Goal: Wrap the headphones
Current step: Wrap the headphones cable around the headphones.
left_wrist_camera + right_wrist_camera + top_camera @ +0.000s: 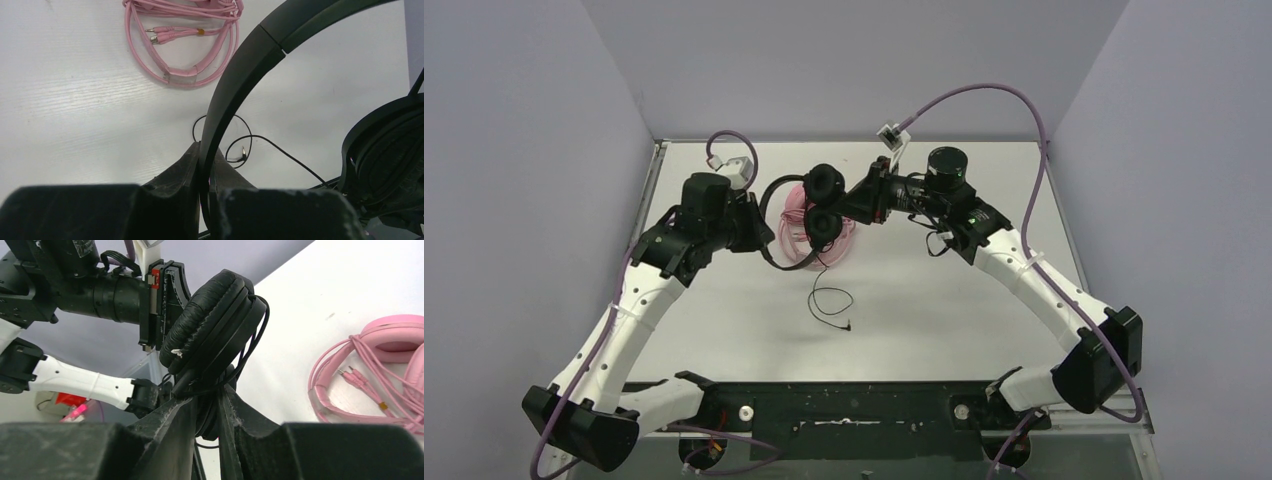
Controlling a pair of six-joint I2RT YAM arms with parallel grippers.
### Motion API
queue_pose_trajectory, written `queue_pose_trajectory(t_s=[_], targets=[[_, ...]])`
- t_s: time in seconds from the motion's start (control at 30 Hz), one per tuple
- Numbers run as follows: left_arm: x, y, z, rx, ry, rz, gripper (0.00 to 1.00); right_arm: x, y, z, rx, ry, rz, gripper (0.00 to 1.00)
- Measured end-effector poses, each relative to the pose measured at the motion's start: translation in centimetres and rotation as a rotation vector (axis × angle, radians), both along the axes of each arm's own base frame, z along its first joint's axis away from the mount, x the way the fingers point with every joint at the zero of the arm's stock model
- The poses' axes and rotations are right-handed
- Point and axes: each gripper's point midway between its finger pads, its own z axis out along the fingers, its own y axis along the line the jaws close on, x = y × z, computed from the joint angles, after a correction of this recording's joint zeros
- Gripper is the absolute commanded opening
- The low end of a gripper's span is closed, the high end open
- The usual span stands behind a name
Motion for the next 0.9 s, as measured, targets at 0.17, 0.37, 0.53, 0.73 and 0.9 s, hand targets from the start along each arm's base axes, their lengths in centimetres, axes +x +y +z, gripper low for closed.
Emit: queue_pose_trajectory(t_s=[0.17,0.37,0.53,0.73,0.9], targets=[[-0.3,-0.1,-0.2,-0.037,0.035,0.012,0.0,-0.5,-0.1,-0.2,0.032,0.076,0.032,0.42],[-0.2,0.6,-0.6,-0.039,0.062,0.091,0.0,-0.7,-1.2,-2.3,-0.005,0.201,0.011,0.73],[0.2,2.1,-1.1,0.006,0.063,0.187,0.0,-2.1,-2.0,-4.4,-0.038,0.253,-0.005,0.93],[0.4,3.2,-1.6,0.05,0.07,0.241,0.0,-4.1,-0.8,-3.7,-0.034,0.186,0.012,1.0],[0.5,3.5,-1.6,0.064,0.066,0.255,0.0,-4.0,0.6,-3.2,-0.02,0.14,-0.034,1.0]])
